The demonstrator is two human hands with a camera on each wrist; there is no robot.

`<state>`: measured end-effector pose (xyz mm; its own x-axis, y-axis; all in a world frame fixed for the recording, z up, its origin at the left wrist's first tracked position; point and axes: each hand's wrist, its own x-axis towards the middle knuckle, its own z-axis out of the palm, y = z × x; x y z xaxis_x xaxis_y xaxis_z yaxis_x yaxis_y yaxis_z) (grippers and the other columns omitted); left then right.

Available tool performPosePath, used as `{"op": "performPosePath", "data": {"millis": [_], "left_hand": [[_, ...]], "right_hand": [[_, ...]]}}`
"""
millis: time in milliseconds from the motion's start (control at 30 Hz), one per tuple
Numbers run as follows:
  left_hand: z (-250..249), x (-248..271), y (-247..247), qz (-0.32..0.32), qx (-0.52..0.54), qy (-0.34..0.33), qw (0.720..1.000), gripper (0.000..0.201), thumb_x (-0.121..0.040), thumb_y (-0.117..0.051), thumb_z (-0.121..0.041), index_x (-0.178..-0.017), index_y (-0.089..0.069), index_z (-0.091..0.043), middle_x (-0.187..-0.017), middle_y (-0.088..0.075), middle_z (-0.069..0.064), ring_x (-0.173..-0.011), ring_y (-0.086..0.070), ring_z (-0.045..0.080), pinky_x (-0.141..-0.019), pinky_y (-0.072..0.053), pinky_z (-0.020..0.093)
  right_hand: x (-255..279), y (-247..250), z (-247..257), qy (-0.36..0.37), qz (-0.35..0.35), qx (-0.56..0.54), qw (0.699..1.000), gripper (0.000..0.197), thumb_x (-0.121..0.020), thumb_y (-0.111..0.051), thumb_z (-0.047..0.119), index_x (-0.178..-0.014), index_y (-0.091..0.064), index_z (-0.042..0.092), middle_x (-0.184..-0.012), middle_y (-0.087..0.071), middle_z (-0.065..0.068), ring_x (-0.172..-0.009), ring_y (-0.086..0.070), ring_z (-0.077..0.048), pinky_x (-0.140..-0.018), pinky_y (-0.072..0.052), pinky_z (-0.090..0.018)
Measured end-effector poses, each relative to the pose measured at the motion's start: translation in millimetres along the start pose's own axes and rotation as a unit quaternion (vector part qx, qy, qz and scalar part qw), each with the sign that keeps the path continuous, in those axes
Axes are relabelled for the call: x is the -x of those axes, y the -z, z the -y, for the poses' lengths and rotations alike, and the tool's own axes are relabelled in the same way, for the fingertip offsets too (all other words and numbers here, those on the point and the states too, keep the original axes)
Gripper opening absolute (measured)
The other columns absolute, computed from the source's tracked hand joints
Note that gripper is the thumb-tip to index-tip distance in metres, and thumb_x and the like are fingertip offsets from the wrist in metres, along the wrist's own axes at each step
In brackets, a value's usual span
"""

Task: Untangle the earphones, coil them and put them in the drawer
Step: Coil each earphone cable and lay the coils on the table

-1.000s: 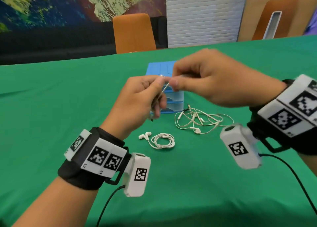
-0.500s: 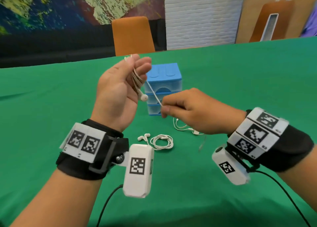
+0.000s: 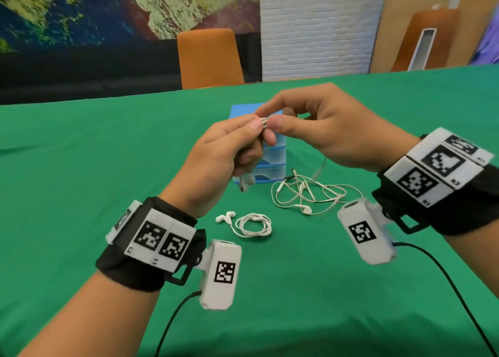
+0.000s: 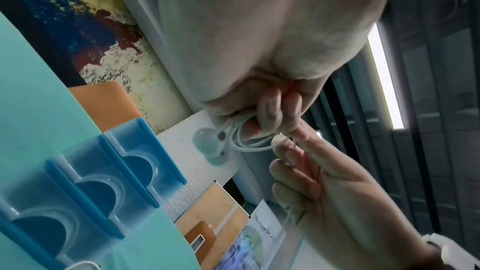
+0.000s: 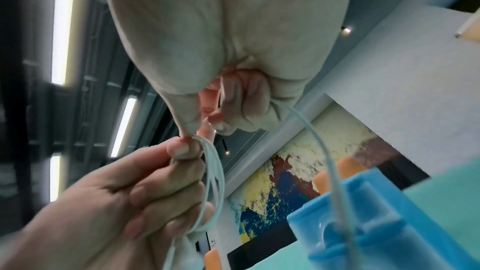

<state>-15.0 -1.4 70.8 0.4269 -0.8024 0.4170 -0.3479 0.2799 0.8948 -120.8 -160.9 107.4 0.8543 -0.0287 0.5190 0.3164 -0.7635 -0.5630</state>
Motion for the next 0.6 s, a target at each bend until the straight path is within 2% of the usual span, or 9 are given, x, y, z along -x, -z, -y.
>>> {"op": "performPosePath", "data": {"millis": [100,167,233,267,300,333,400,500,600], "left_hand": [[-1,0,-1,-0.012,0.041,0.014,0.999,0.033,-0.108,-0.034,-0.016,-0.085,-0.054,-0.007,-0.06,-0.035,0.001,-0.051,-0.03,0.016,-0.048,-0.025,0.025],[0,0,-3,-0.026,0.064,0.01,0.998,0.032,-0.108,-0.036,-0.016,-0.085,-0.057,-0.006,-0.06,-0.046,0.001,-0.049,-0.043,0.018,-0.048,-0.037,0.022],[2,-1,-3,-0.057,0.084,0.004,0.995,0.029,-0.106,-0.042,-0.014,-0.089,-0.062,-0.001,-0.064,-0.056,0.005,-0.052,-0.057,0.019,-0.057,-0.05,0.022],[3,-1,-3,-0.076,0.09,0.002,0.993,0.027,-0.105,-0.046,-0.013,-0.091,-0.064,0.002,-0.067,-0.06,0.007,-0.055,-0.062,0.019,-0.062,-0.054,0.024],[4,-2,-3,-0.091,0.089,-0.001,0.992,0.025,-0.103,-0.05,-0.012,-0.093,-0.066,0.004,-0.069,-0.063,0.008,-0.059,-0.065,0.02,-0.066,-0.056,0.026],[5,-3,-2,-0.104,0.079,-0.006,0.991,0.024,-0.102,-0.054,-0.012,-0.094,-0.068,0.006,-0.071,-0.065,0.009,-0.063,-0.068,0.022,-0.068,-0.057,0.028],[6,-4,-2,-0.122,0.042,-0.017,0.992,0.024,-0.099,-0.059,-0.013,-0.094,-0.07,0.007,-0.073,-0.069,0.01,-0.07,-0.069,0.026,-0.07,-0.056,0.029],[6,-4,-2,-0.143,0.0,-0.027,0.989,0.019,-0.097,-0.064,-0.012,-0.097,-0.071,0.005,-0.077,-0.074,0.011,-0.074,-0.07,0.024,-0.071,-0.056,0.029],[8,-2,4,-0.144,-0.033,-0.029,0.989,0.009,-0.093,-0.07,-0.011,-0.1,-0.069,-0.004,-0.082,-0.076,0.013,-0.078,-0.072,0.021,-0.077,-0.059,0.038]], "right_hand": [[9,-8,-1,-0.017,0.014,-0.073,0.997,0.019,-0.103,-0.047,0.001,-0.102,-0.063,-0.01,-0.048,-0.056,0.021,-0.048,-0.052,0.008,-0.053,-0.04,-0.005],[9,-14,-2,-0.022,0.005,-0.09,0.996,0.016,-0.103,-0.044,-0.002,-0.096,-0.058,-0.006,-0.045,-0.054,0.024,-0.045,-0.052,0.009,-0.05,-0.04,-0.003],[5,-16,-4,-0.033,-0.016,-0.082,0.996,0.02,-0.104,-0.047,0.005,-0.088,-0.057,-0.001,-0.05,-0.055,0.021,-0.048,-0.05,0.007,-0.052,-0.04,-0.007],[3,-18,-5,-0.03,-0.028,-0.061,0.997,0.023,-0.105,-0.05,0.012,-0.086,-0.059,0.003,-0.056,-0.058,0.015,-0.054,-0.049,0.005,-0.056,-0.041,-0.013],[0,-19,-7,-0.026,-0.039,-0.035,0.998,0.026,-0.104,-0.052,0.019,-0.084,-0.061,0.006,-0.064,-0.062,0.004,-0.061,-0.048,-0.004,-0.061,-0.045,-0.027],[-2,-20,-10,-0.025,-0.049,-0.012,0.998,0.027,-0.101,-0.054,0.026,-0.083,-0.063,0.008,-0.071,-0.063,-0.01,-0.066,-0.049,-0.02,-0.065,-0.046,-0.043],[-4,-20,-14,-0.028,-0.061,0.023,0.997,0.028,-0.098,-0.054,0.032,-0.082,-0.064,0.011,-0.078,-0.063,-0.019,-0.07,-0.051,-0.028,-0.069,-0.046,-0.051],[-5,-17,-15,-0.024,-0.071,0.054,0.996,0.028,-0.097,-0.055,0.034,-0.081,-0.065,0.013,-0.069,-0.058,-0.012,-0.063,-0.044,-0.015,-0.062,-0.041,-0.04],[0,-13,-16,-0.032,-0.053,0.078,0.995,0.026,-0.099,-0.057,0.03,-0.08,-0.065,0.016,-0.06,-0.048,0.002,-0.057,-0.035,-0.006,-0.056,-0.032,-0.031]]}}
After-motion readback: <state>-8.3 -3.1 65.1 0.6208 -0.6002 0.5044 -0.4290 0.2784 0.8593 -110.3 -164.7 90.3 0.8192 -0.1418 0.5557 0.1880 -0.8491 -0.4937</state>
